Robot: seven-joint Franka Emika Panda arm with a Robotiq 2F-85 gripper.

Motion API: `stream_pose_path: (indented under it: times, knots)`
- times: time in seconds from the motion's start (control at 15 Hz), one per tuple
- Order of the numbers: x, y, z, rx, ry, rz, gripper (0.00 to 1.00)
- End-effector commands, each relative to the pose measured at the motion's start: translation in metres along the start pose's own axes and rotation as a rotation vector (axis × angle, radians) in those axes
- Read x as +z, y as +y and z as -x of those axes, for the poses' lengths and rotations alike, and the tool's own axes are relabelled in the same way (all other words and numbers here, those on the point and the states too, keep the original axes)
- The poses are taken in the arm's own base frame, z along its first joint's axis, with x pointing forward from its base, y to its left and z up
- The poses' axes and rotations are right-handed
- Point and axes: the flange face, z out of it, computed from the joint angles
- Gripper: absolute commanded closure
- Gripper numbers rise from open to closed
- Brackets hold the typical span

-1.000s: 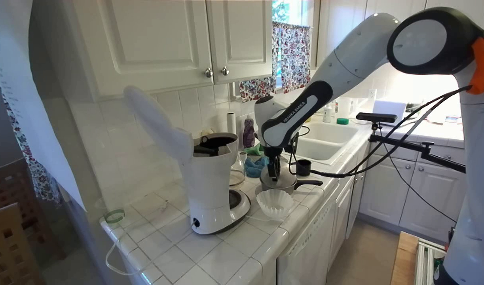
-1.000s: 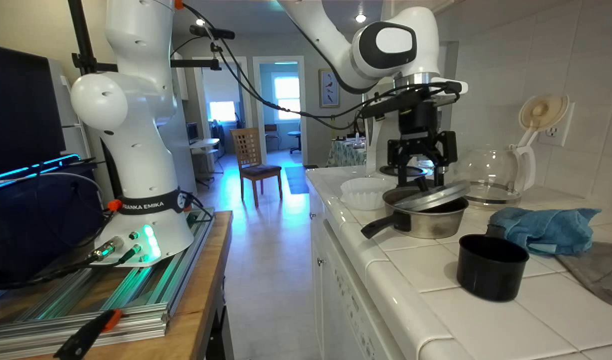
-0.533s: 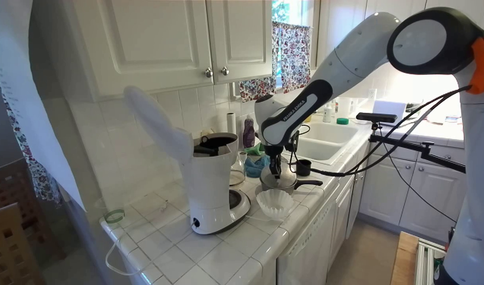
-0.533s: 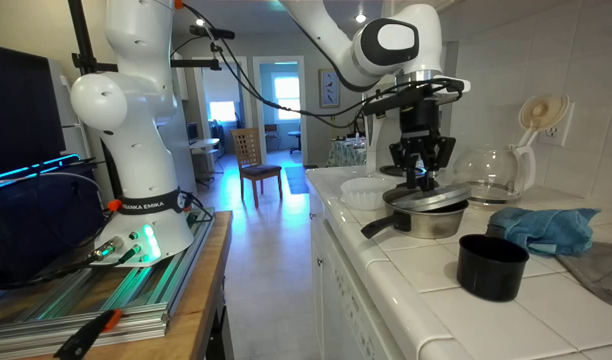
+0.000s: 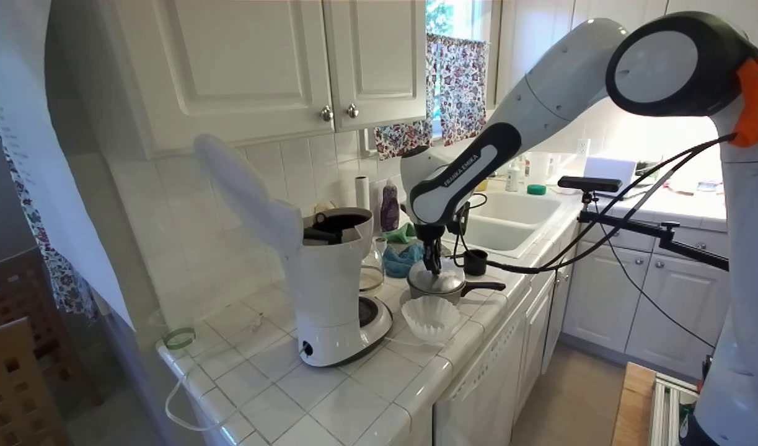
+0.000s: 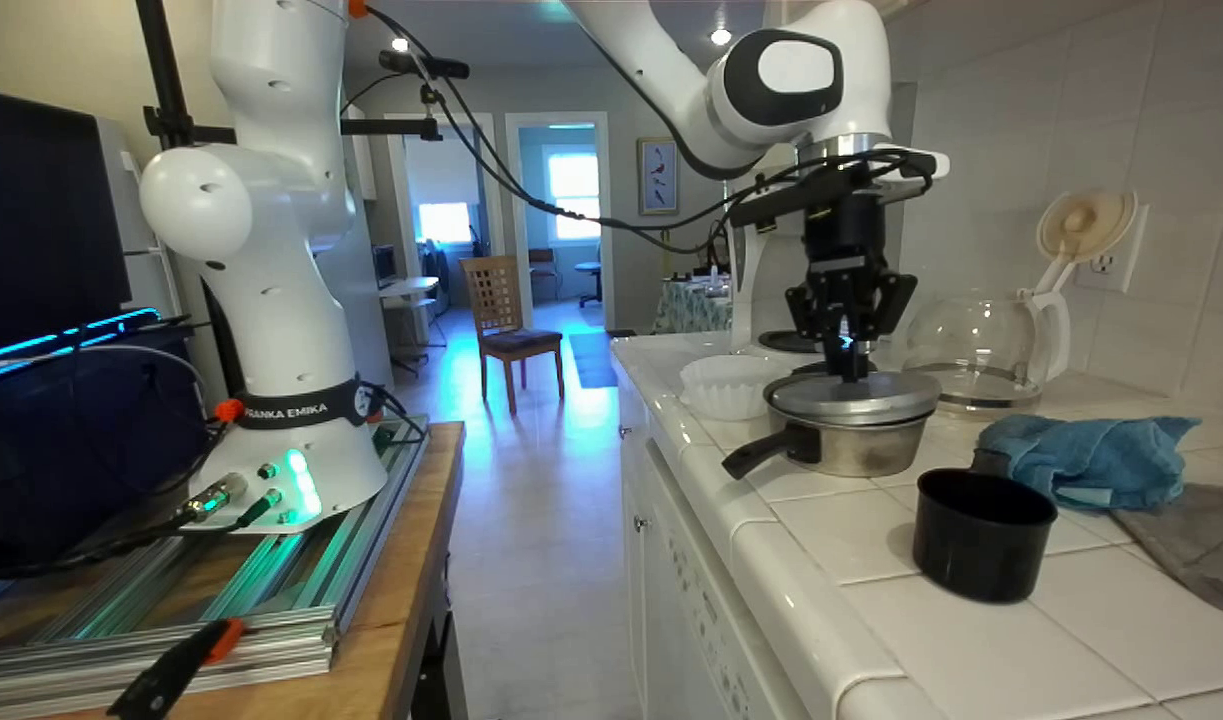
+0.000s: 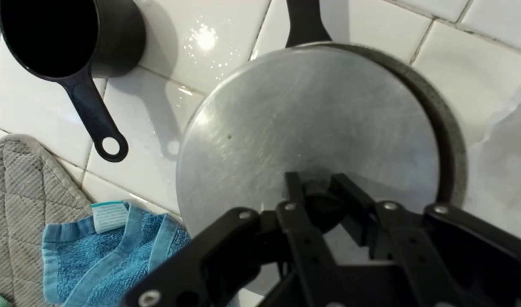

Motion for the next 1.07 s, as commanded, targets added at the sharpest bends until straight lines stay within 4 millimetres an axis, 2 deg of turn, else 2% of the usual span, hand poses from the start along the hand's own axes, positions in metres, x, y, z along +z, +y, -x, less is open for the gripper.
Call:
stream_pose_path:
  times: [0.0, 0.4, 1.0]
  knots:
    - [-0.0103, 0.005, 0.003, -0.003, 0.024, -0.024, 0.94]
    - [-0.0192, 0.0027, 0.0051, -0.039, 0.075, -0.056, 0.94]
    - [-0.0137, 0.0119, 0.0087, -0.097, 0.119, -0.144, 0.94]
